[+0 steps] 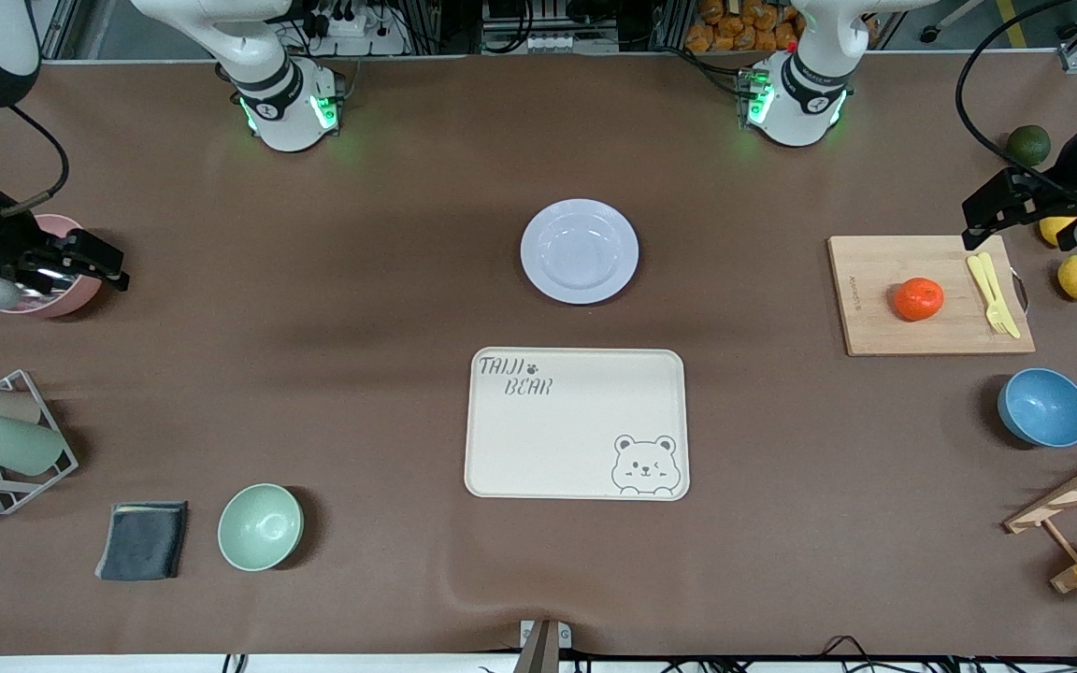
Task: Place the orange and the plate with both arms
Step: 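Lower the left gripper onto the orange on the cutting board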
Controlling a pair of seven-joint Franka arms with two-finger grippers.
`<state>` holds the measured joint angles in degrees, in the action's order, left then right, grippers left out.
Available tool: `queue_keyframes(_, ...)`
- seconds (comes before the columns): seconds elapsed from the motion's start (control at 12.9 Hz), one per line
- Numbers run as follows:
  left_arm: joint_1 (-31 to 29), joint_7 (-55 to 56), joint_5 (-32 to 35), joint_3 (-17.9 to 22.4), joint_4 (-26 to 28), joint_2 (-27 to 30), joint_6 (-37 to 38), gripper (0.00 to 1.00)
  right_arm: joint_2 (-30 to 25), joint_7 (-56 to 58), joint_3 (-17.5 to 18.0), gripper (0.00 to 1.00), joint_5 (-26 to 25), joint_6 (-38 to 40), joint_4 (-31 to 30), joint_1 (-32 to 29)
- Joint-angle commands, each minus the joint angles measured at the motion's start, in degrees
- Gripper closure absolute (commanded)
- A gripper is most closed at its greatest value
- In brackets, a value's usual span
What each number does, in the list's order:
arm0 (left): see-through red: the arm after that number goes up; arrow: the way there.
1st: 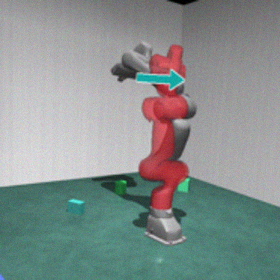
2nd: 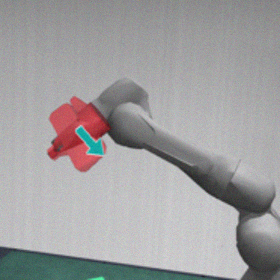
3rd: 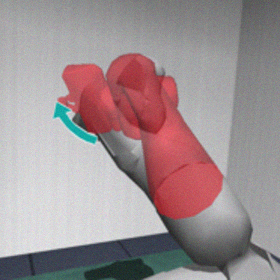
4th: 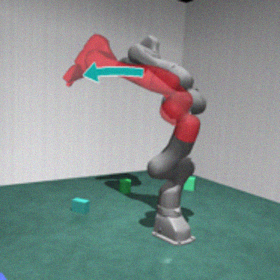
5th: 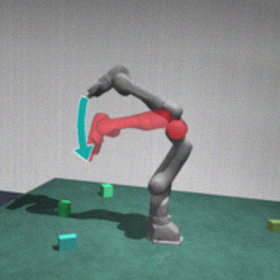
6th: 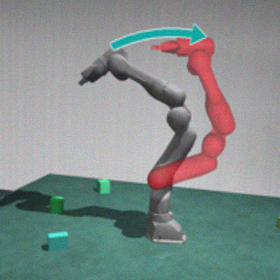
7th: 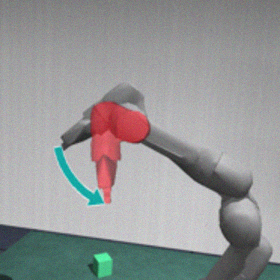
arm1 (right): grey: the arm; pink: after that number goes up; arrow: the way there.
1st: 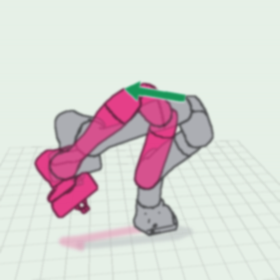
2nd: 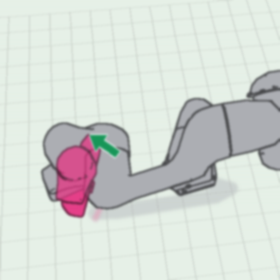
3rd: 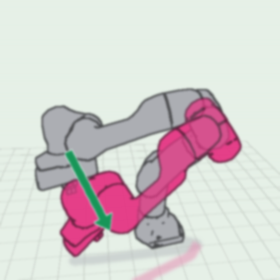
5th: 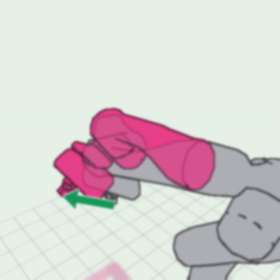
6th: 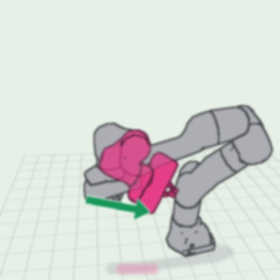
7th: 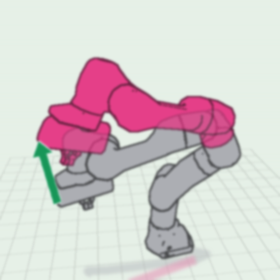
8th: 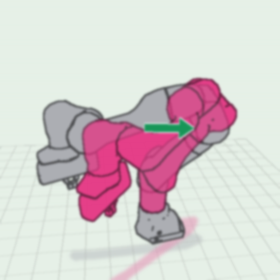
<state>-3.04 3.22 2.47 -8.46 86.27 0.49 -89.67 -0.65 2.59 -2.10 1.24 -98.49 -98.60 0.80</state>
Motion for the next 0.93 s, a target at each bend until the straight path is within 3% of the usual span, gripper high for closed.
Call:
queue_keyframes(0.0, -0.39, -1.81, -0.79, 0.10, -0.22, 1.00, 1.60, 0.00, 0.74, -1.45, -0.18, 0.00, -0.62, 0.75, 1.39, 0.69)
queue_keyframes(0.39, -2.93, -5.22, -0.88, 0.19, 1.61, 0.65, 2.92, 0.00, 1.35, -0.49, -0.18, 0.00, -0.62, 0.75, 1.48, 0.87)
queue_keyframes(0.85, -8.29, -6.03, -1.76, 0.19, 17.94, 1.27, -5.05, 0.00, 2.76, -0.92, -0.45, 0.00, -0.71, 0.84, 1.39, 0.51)
